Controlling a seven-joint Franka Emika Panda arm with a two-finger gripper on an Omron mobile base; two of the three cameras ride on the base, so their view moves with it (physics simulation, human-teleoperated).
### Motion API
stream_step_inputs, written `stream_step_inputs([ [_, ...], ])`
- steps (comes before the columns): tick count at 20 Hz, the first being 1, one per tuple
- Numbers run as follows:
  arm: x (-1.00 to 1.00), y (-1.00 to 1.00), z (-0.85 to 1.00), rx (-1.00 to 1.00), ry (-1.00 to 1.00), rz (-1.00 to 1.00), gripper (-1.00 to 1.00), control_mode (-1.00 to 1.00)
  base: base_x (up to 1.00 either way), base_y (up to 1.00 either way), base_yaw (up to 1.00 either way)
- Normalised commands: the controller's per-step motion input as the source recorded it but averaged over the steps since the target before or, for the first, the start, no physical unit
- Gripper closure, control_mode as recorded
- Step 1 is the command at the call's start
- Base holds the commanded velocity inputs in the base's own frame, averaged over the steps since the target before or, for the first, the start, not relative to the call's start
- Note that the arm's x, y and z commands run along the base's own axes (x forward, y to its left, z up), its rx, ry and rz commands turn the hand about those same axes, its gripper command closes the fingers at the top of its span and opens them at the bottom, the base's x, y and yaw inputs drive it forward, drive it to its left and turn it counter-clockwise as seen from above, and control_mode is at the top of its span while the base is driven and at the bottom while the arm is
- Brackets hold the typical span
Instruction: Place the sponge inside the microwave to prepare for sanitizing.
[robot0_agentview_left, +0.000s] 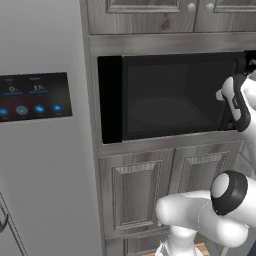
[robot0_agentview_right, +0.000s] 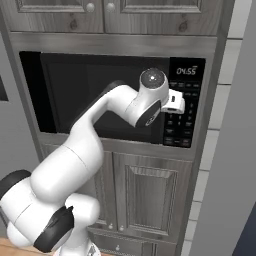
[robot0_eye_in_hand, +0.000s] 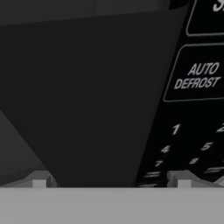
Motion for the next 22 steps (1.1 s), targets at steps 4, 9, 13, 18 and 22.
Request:
stream_step_inputs([
  [4,0.18,0.00,-0.17,0.00,-0.03,0.01,-1.00,-1.00,0.00,0.00,0.00],
  [9,0.06,0.00,-0.07,0.03,-0.02,0.03,1.00,-1.00,0.00,0.00,0.00],
  [13,0.08,0.00,-0.03,0.00,0.00,0.02,1.00,-1.00,0.00,0.00,0.00],
  [18,0.00,0.00,-0.02,0.00,0.00,0.00,1.00,-1.00,0.00,0.00,0.00],
  [22,0.00,0.00,0.00,0.00,0.00,0.00,1.00,-1.00,0.00,0.00,0.00],
])
